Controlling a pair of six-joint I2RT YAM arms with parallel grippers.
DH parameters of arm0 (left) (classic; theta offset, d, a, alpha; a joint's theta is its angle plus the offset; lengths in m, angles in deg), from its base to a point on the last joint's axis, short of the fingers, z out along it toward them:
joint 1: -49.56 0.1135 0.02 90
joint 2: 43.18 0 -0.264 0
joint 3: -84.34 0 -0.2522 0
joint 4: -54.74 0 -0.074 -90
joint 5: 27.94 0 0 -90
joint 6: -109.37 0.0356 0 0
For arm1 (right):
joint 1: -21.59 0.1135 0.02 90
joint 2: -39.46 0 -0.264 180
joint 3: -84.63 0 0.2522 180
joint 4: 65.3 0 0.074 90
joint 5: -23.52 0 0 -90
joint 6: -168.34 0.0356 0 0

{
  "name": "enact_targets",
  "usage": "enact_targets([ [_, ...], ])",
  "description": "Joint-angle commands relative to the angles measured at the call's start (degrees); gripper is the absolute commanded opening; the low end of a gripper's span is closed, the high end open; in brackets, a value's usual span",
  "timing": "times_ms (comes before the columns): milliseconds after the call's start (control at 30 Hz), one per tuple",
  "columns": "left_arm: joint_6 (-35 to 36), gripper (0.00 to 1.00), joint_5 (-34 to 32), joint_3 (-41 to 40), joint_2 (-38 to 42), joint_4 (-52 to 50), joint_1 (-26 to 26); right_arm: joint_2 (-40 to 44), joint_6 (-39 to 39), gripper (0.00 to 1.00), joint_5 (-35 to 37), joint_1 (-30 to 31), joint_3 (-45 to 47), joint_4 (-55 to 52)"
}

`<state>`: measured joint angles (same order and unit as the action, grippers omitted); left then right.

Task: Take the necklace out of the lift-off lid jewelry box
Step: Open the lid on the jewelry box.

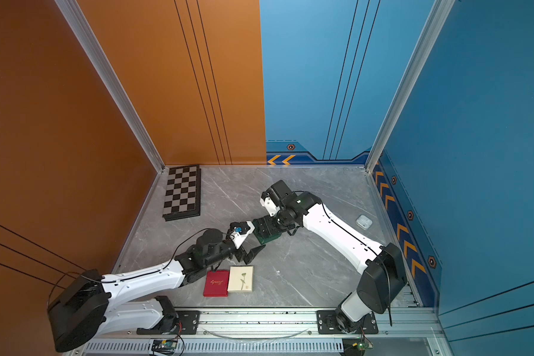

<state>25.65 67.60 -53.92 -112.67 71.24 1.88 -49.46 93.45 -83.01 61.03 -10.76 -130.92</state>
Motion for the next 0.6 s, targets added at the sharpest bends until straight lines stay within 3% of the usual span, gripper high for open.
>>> enact_targets([
  [0, -0.1, 0.90, 1.2, 1.3, 0.4, -0.3, 0.4, 1.1, 0.8, 0.68, -0.9, 0.3, 0.8, 0.9],
  [567, -0.2, 0.96, 0.6, 1.2, 0.6, -0.2, 0.3, 0.8, 0.9, 0.68, -1.1, 0.3, 0.9, 1.1],
])
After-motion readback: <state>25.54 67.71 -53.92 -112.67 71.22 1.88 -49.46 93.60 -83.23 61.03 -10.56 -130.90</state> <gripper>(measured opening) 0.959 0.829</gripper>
